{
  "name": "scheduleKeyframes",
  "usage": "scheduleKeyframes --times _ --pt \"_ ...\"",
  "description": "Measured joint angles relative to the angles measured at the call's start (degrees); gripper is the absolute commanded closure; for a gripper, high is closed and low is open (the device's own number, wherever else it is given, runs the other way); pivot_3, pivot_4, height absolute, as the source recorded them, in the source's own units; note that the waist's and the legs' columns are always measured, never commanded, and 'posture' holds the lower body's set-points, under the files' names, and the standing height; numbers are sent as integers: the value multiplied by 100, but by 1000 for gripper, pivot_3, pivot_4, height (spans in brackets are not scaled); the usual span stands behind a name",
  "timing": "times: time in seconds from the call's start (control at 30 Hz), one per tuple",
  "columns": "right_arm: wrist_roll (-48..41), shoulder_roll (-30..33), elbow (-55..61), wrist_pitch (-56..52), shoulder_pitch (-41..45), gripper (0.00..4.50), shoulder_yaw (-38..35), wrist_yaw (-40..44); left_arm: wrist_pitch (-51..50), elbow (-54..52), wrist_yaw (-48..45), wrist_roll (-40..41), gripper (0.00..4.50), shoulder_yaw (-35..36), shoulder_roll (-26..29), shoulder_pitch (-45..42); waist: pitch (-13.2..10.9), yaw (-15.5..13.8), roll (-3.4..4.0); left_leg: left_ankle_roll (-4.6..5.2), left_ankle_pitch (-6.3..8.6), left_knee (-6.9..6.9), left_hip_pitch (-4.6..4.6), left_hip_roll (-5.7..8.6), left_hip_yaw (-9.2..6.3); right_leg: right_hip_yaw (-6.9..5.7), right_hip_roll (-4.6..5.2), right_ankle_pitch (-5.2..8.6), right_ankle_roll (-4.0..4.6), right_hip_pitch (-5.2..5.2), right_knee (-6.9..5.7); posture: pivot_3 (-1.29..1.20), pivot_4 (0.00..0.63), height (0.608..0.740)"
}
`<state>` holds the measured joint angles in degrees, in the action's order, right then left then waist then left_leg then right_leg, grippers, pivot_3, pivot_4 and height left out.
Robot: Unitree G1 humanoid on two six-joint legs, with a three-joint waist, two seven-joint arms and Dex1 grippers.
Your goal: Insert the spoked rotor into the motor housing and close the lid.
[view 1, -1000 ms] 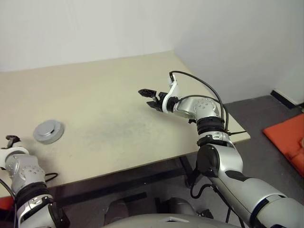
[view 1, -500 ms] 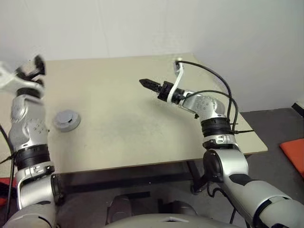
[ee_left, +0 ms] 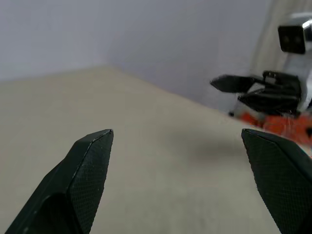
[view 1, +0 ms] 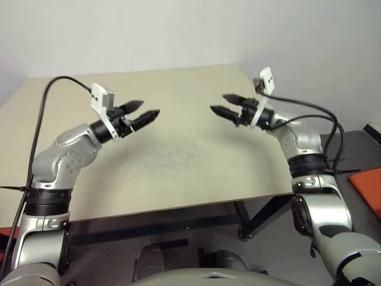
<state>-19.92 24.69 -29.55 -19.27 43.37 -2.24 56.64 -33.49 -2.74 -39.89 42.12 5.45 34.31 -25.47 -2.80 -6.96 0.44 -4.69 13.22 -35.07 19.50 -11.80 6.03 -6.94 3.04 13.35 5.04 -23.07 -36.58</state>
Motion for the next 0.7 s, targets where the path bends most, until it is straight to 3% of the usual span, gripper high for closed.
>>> scheduleKeyframes --times 0.17,0.37,0.7 --pt "538 -14 10 484 -532 0 359 -74 257 18 -109 -729 19 -319 -25 262 -11 -2 15 3 -5 -1 -3 -5 14 0 -5 1 -2 0 0 0 0 740" --pt "652 -271 -37 710 -394 0 327 -477 528 13 166 -1174 19 -326 -404 274 -15 -1 22 15 -14 0 -5 -9 31 1 -2 1 -2 4 0 0 0 740" --pt "639 -767 102 757 -350 0 246 -958 270 -360 856 -1194 19 -128 -805 447 -17 -1 25 24 -16 4 7 -9 32 1 0 0 1 -1 4 0 0 740"
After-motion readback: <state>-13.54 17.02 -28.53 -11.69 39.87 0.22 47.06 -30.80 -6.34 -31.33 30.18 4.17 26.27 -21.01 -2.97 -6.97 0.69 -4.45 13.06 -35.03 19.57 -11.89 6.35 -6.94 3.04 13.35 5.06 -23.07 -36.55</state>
